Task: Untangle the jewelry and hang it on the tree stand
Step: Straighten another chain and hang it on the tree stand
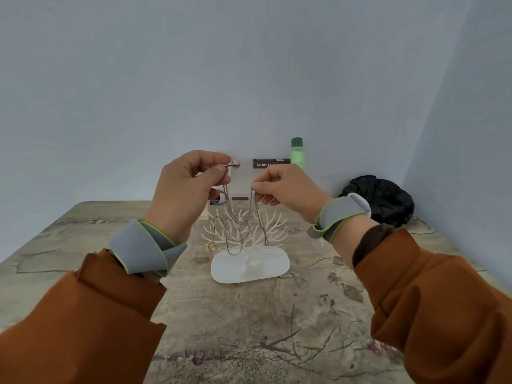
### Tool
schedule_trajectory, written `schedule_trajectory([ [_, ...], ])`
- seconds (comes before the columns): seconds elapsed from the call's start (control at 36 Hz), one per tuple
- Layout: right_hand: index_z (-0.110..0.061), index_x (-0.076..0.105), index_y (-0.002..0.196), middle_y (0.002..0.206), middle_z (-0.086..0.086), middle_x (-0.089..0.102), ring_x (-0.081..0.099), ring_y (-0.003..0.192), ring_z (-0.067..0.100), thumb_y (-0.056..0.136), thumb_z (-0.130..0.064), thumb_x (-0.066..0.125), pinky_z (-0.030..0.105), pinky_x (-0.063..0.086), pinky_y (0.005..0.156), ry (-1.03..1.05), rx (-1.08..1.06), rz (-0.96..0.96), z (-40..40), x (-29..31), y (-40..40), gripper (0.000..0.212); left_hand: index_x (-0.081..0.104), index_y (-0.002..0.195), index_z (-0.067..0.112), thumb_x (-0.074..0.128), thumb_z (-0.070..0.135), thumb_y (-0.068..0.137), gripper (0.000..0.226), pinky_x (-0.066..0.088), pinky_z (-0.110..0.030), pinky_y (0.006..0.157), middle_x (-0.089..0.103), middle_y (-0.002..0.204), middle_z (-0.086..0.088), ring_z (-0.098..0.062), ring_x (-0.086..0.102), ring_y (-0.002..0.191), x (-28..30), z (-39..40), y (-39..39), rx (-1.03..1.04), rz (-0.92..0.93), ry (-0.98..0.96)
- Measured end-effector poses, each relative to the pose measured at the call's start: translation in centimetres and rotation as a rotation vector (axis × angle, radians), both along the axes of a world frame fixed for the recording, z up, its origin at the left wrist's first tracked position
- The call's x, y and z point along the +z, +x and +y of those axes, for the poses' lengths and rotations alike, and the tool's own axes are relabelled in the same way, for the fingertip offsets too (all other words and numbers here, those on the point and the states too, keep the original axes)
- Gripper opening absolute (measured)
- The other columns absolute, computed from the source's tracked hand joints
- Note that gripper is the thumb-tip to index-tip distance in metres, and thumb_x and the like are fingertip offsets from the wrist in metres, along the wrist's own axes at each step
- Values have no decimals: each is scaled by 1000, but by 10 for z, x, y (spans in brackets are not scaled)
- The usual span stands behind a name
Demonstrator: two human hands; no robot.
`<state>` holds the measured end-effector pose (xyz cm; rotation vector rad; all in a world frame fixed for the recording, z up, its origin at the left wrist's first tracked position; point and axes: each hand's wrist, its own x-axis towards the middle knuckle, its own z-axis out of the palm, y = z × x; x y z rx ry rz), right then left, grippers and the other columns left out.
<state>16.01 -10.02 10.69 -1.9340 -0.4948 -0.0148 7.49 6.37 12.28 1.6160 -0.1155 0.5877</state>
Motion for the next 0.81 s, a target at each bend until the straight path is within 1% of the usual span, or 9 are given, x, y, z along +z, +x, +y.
schedule_trajectory([
  [0.22,-4,68,87,72,7,70,57,57,10,87,-10,66,14,45,54,-21,-13,21,1,-7,4,6,69,89,18,57,5,88,18,48,-13,55,66,84,-6,-4,66,69,-1,-2,-2,-17,6,-20],
  [0.36,-5,69,84,70,5,68,55,57,9,86,-9,67,9,43,50,-33,-83,31,-6,-15,7,5,69,90,17,57,5,88,18,49,-13,55,66,86,-9,-3,66,68,-3,-4,-4,-28,14,-12],
  [0.42,-6,70,84,70,3,67,55,58,8,85,-10,69,11,44,52,-39,-115,36,-12,-19,7,5,69,91,16,56,4,89,18,48,-13,54,66,87,-10,-3,66,67,-3,-5,-6,-35,17,-15],
  [0.47,-5,71,85,73,3,66,55,61,9,84,-11,71,16,45,59,-51,-136,48,-16,-24,8,7,69,92,15,56,4,89,18,48,-13,54,66,87,-10,-2,66,67,-3,-5,-6,-36,16,-16],
  [0.53,-5,71,85,74,4,66,54,62,9,83,-12,72,19,46,63,-54,-149,64,-20,-28,8,8,69,92,15,56,5,89,18,48,-13,55,66,86,-9,-3,66,68,-2,-7,-7,-35,15,-12],
  [0.67,-10,68,80,70,1,64,54,59,7,84,-11,71,16,46,58,14,-164,122,-27,-34,4,5,70,89,18,57,6,89,18,50,-15,57,67,85,-7,-4,66,69,2,-14,-9,-44,14,-8],
  [0.72,-11,67,79,70,1,65,56,61,8,85,-11,70,17,46,58,50,-161,153,-30,-37,3,7,70,89,19,57,6,89,19,50,-16,59,67,83,-4,-3,66,69,2,-18,-10,-49,18,3],
  [0.81,-9,68,83,71,1,66,57,63,10,86,-9,69,20,48,62,120,-151,186,-32,-42,-1,3,70,90,19,56,6,89,19,50,-17,61,66,82,-3,-2,66,68,0,-22,-12,-59,27,5],
])
